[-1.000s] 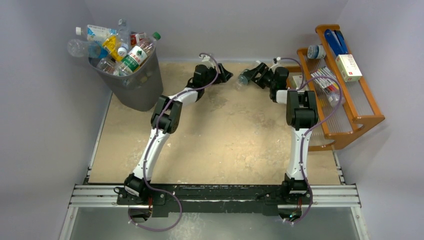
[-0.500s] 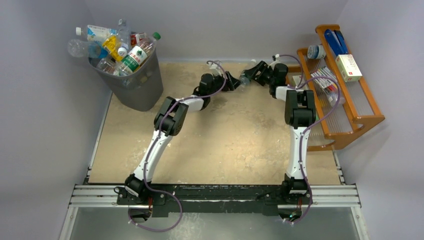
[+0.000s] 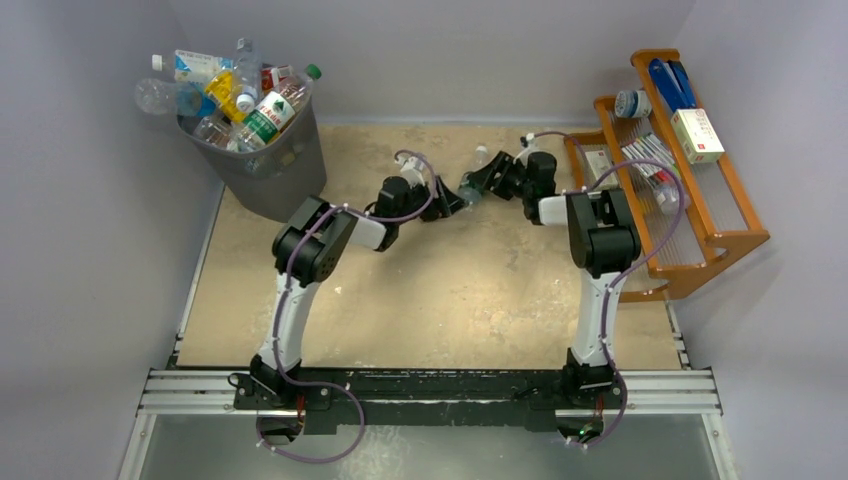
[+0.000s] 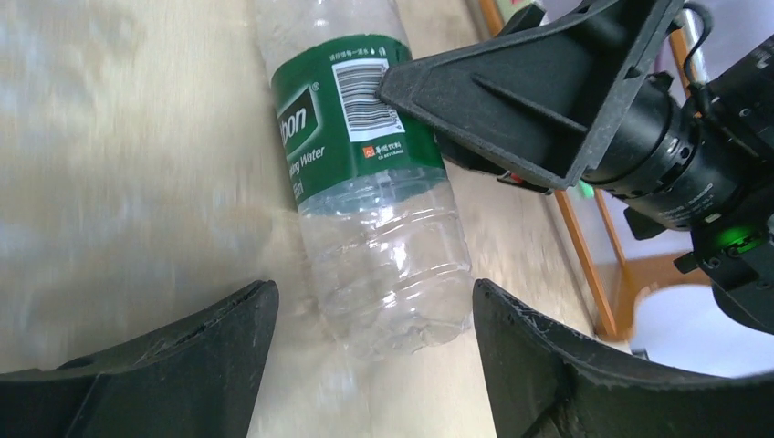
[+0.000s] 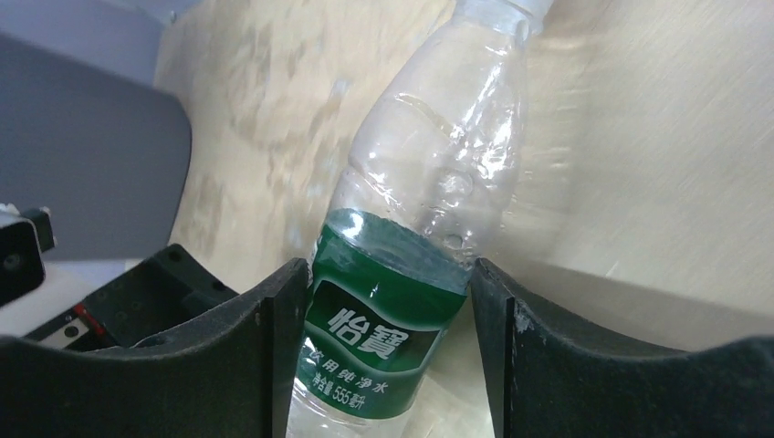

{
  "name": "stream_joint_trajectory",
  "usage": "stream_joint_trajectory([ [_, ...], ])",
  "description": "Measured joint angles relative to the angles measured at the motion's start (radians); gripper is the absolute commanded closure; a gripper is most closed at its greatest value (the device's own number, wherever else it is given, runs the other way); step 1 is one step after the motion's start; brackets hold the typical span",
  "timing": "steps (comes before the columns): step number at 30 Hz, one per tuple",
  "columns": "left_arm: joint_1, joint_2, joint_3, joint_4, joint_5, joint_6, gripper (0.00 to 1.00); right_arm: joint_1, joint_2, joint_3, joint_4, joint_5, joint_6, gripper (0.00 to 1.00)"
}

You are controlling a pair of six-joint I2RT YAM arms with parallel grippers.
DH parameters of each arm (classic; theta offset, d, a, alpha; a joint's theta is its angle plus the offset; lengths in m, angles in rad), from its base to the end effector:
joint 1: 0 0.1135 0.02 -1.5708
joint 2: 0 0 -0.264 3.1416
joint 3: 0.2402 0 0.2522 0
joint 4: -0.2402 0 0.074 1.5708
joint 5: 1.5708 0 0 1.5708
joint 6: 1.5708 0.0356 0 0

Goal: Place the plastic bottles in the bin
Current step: Adjust the plastic bottle at the center of the board.

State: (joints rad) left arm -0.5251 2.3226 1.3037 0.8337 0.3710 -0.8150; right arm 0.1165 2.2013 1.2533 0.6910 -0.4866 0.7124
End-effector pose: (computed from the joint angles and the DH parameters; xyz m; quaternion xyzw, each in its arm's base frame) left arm 0.4133 -0.2544 0.1095 0.0073 0.7653 -0.5011 0.4039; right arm 0.4642 0.0711 0.1360 0.0850 0.7779 0.4133 0.4657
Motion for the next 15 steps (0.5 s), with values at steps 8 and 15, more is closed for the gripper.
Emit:
stream_joint_trajectory([
  [8,-0.034,-0.341,-0.447,-0.052,-0.060,-0.056,0.23,0.128,-0.255,-0.365,0.045,0.044,-0.010,0.40],
  [15,-0.029,-0.591,-0.592,-0.262,-0.192,-0.056,0.19,0.216,-0.497,-0.611,-0.022,0.056,-0.034,0.02],
])
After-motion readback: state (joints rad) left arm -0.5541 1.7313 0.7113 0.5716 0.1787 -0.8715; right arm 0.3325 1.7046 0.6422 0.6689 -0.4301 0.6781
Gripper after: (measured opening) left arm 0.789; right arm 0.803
